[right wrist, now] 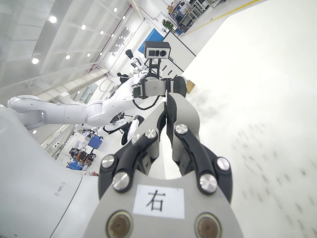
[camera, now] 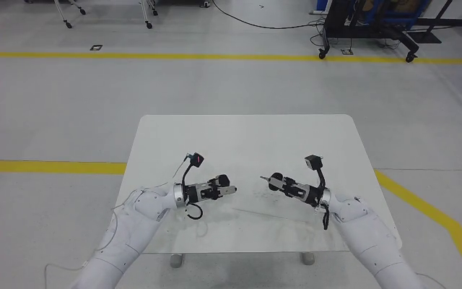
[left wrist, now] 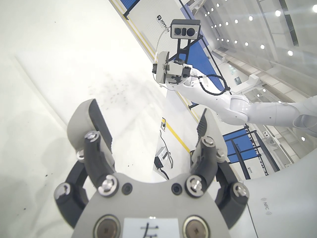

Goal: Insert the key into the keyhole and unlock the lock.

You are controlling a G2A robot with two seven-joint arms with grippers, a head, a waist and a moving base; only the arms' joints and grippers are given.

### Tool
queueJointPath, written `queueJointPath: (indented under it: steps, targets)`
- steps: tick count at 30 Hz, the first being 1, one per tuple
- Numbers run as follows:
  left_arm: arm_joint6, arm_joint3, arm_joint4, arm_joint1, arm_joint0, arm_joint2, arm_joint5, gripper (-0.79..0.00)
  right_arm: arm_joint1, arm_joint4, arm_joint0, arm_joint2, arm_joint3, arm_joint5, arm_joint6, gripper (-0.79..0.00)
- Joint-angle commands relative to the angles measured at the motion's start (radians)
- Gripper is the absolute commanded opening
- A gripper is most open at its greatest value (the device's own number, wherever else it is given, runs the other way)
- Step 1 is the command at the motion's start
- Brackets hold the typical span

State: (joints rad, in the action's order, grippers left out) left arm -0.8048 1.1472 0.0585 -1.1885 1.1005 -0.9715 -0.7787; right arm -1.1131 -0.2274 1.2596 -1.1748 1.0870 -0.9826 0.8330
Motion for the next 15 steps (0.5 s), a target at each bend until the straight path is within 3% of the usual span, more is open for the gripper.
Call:
queueJointPath:
  steps: [1,5,7,11,15]
  targets:
    - [0.0,0.0,0.0,0.0,0.0,0.0,0.0,0.0,0.0,0.0,-0.001,0.001,-0.001,0.001,0.001,-0.785]
    - [0.062,0.116,-0.146,0.003,0.007,-0.002,0.058,0.0,0.0,0.0,-0.001,0.001,-0.001,0.001,0.001,-0.785]
    - [0.097,0.199,-0.256,0.017,0.024,-0.047,0.106,0.0,0.0,0.0,-0.001,0.001,-0.001,0.001,0.001,-0.785]
    - [0.119,0.439,-0.433,0.073,0.152,-0.265,0.231,0.0,0.0,0.0,-0.001,0.001,-0.001,0.001,0.001,-0.785]
    - [-0.039,0.758,-0.518,0.122,0.356,-0.518,0.377,0.0,0.0,0.0,-0.001,0.001,-0.001,0.001,0.001,-0.785]
